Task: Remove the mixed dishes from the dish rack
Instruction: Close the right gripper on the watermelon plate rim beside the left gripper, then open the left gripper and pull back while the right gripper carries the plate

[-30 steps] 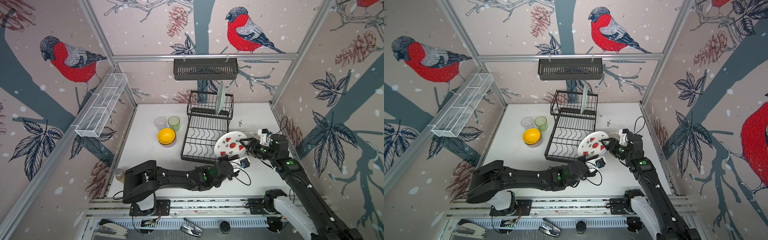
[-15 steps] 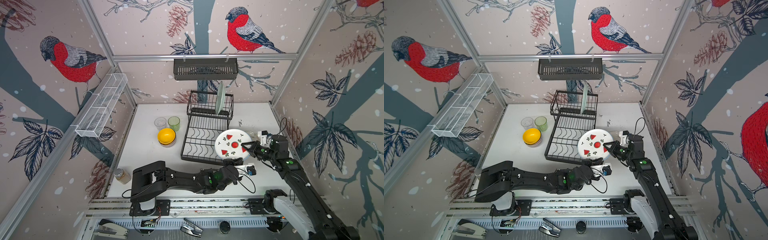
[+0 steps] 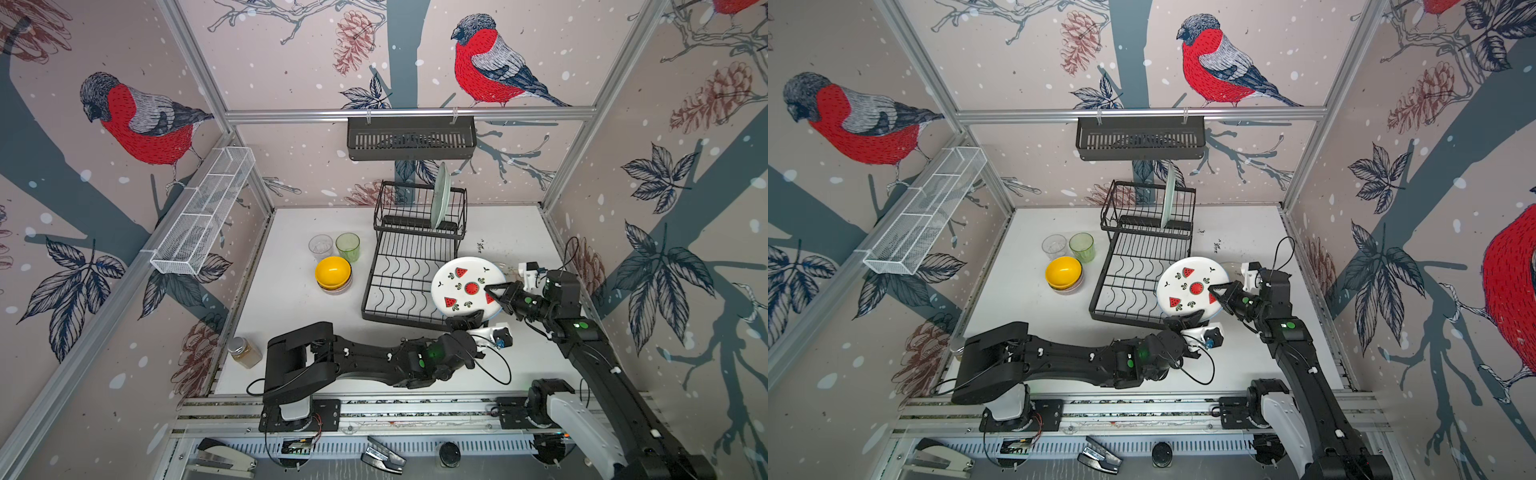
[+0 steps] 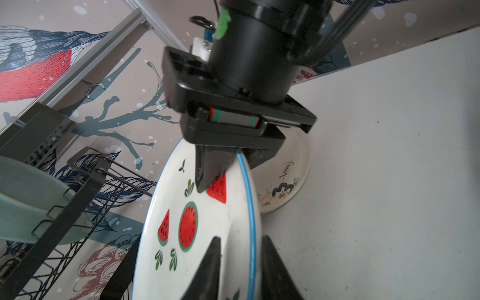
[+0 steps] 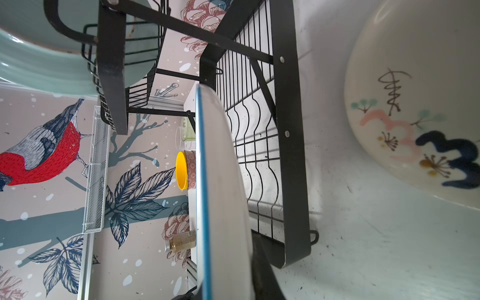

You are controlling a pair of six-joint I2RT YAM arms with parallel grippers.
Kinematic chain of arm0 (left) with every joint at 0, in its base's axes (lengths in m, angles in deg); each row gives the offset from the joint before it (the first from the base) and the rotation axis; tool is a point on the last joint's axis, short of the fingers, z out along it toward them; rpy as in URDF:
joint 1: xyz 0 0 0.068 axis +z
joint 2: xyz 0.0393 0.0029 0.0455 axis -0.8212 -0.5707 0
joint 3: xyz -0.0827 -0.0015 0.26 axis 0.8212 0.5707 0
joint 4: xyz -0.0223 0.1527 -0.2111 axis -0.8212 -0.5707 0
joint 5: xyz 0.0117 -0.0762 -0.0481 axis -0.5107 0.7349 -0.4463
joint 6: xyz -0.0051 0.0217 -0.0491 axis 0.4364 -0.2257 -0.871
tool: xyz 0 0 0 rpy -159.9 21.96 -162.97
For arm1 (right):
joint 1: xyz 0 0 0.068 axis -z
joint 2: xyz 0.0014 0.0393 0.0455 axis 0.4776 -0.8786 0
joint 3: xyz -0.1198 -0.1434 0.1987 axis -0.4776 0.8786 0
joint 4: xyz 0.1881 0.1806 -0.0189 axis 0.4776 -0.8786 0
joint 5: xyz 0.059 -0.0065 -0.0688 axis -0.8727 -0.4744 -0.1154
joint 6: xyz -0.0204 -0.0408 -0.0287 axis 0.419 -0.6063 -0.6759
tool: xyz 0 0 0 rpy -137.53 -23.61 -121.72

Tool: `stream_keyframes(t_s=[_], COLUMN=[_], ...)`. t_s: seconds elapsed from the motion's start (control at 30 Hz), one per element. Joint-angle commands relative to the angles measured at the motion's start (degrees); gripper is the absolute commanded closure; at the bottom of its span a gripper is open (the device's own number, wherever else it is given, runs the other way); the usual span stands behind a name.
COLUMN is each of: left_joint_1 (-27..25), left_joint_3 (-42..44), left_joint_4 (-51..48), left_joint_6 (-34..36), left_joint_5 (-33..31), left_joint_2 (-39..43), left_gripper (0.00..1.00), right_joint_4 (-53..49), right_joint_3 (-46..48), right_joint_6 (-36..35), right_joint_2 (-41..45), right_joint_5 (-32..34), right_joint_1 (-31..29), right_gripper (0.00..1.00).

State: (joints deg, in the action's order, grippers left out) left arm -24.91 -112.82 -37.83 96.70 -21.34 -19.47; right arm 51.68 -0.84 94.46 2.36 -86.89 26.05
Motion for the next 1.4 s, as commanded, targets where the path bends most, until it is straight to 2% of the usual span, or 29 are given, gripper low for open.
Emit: stream_keyframes(t_s=[0.0, 0.03, 0.1, 0.13, 0.17, 0.2, 0.67, 1.0, 1.1, 1.37], left_joint_1=[0.05, 0.13, 0.01, 0.09, 0.05, 0.09, -0.47, -0.38, -0.15, 0.92], left_joint_3=[-0.04, -0.06, -0.07, 0.08, 0.1, 0.2, 5.77, 10.44, 11.77, 14.58], left_joint_4=[9.09, 9.27, 9.58, 9.95, 10.14, 10.36, 10.77, 10.62, 11.75, 12.34], left_joint_6=[-1.36, -1.4, -1.32, -1.1, -0.97, -0.79, -4.89, -6.33, -6.69, -8.4], left_joint_5=[-5.33, -5.51, -6.05, -6.45, -6.71, -6.87, -11.0, -13.83, -13.81, -13.76], left_joint_2=[-0.1, -0.09, 0.09, 0.16, 0.13, 0.25, 6.73, 9.52, 10.43, 12.34], left_gripper=[0.52, 0.44, 0.37, 0.28, 0.06, 0.02, 0.02, 0.02, 0.02, 0.02], right_joint_4=[2.73, 2.79, 3.12, 3.3, 3.45, 3.65, 3.58, 2.63, 2.26, 5.64], right_joint_3=[0.06, 0.23, 0.63, 0.87, 1.26, 1.53, 4.19, 5.02, 5.02, 5.6], right_joint_6=[-0.03, 0.08, 0.37, 0.5, 0.71, 0.89, -1.21, -6.2, -7.61, -7.48], right_joint_2=[0.49, 0.52, 0.81, 0.86, 0.98, 1.1, 1.74, -4.56, -6.13, -9.32], right_joint_5=[-1.36, -1.36, -1.44, -1.47, -1.6, -1.7, 1.29, 4.13, 7.23, 7.6], right_joint_1=[0.37, 0.59, 1.1, 1.44, 1.87, 2.26, 12.2, 22.89, 24.18, 24.61], right_gripper=[1.0, 1.0, 1.0, 1.0, 1.0, 1.0, 1.0, 1.0, 1.0, 1.0])
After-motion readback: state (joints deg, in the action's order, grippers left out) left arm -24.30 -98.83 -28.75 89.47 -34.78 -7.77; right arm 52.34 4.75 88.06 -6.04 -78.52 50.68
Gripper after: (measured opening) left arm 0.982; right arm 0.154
